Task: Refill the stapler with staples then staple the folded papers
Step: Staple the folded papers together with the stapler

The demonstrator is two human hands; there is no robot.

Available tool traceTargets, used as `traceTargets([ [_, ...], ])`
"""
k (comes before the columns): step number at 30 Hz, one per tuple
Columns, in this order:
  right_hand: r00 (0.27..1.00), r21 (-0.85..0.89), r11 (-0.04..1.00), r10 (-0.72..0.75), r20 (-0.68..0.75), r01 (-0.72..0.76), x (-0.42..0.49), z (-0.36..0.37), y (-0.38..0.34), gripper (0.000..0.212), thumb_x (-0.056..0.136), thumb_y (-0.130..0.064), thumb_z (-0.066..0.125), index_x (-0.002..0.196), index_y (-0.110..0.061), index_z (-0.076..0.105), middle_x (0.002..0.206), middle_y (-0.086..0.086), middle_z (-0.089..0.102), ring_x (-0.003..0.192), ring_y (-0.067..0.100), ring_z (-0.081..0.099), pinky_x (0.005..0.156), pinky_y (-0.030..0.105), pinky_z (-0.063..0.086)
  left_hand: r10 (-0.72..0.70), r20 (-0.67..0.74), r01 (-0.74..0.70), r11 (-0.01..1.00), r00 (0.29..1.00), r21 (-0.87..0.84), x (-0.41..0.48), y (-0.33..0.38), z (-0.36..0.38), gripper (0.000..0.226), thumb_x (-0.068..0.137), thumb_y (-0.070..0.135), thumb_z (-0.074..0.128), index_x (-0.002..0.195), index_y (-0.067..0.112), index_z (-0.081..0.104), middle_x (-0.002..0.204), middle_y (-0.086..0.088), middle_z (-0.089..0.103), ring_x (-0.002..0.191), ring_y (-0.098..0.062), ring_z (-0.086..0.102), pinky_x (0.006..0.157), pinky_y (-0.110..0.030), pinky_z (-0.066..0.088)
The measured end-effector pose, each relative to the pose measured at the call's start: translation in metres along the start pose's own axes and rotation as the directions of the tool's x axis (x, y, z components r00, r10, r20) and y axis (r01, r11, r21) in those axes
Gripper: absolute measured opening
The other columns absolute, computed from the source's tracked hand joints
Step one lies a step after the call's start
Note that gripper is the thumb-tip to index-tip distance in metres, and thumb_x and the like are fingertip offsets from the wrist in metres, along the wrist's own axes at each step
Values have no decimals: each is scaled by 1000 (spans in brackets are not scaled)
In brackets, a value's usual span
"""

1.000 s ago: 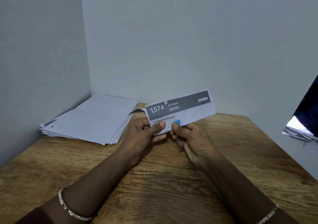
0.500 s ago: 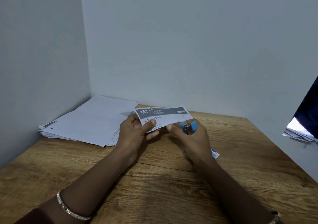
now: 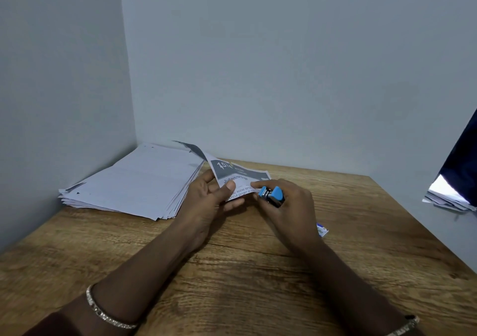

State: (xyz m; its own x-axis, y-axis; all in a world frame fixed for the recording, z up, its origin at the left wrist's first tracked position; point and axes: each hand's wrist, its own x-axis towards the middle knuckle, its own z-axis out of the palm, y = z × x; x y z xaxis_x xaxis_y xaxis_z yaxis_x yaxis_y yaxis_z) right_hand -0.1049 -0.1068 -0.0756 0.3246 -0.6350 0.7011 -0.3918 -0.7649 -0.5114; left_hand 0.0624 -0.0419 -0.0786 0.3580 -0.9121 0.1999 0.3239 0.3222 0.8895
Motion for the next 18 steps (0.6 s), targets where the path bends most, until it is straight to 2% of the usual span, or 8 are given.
traceTargets([
  [6,999,-7,999,-41,-32,41,1,-1,1,21,83,-20,81,104,-20,79,85,-4,71,76,11,64,64,32,53,-9,3,9,999,1000,-35,-2,3,3,34,95,-3,59,128,2,58,113,-17,76,103,-28,74,73,-31,62],
  [9,998,16,1000,-19,-57,20,1,0,0,14,83,-20,80,97,-19,78,85,-3,64,75,10,60,61,29,50,6,-42,-10,994,999,-108,-6,7,6,30,91,12,72,117,9,58,115,-30,70,102,-40,72,86,-56,59],
  [11,998,93,996,19,-63,-13,3,0,0,9,83,-19,80,89,-22,73,89,-3,65,81,11,63,65,31,53,124,-119,-131,990,985,-60,-11,8,7,34,86,26,76,112,28,54,104,-21,70,93,-37,69,92,-72,49],
  [12,997,143,989,52,-59,-43,3,-1,1,13,84,-18,80,86,-23,68,90,-2,68,82,14,65,67,34,55,283,-144,-270,957,948,104,-14,9,5,41,84,30,74,116,34,49,104,-11,68,95,-30,67,93,-71,49],
  [13,995,190,978,90,-42,-81,3,-1,3,14,84,-20,80,87,-22,66,90,-1,70,81,17,67,67,37,56,471,-121,-410,847,874,338,-16,13,3,51,83,33,72,124,35,43,115,-2,63,105,-21,63,95,-65,49],
  [15,989,270,952,147,18,-147,3,0,5,11,87,-25,78,93,-21,69,84,0,72,64,19,68,58,39,58,716,88,-547,442,692,710,-15,19,-7,70,73,41,69,136,36,40,142,9,44,131,-13,44,102,-48,40],
  [17,981,336,922,174,87,-193,1,1,7,10,88,-30,76,97,-24,73,77,4,75,46,20,66,52,42,58,699,311,-534,119,644,837,-12,25,-10,74,64,42,67,136,38,50,152,11,37,144,-15,31,108,-42,24],
  [18,976,357,909,182,121,-214,1,2,8,11,88,-33,75,96,-25,74,76,7,76,43,21,66,54,44,58,636,380,-523,44,671,851,-12,25,-8,65,64,41,68,129,38,57,148,13,44,145,-15,31,110,-43,20],
])
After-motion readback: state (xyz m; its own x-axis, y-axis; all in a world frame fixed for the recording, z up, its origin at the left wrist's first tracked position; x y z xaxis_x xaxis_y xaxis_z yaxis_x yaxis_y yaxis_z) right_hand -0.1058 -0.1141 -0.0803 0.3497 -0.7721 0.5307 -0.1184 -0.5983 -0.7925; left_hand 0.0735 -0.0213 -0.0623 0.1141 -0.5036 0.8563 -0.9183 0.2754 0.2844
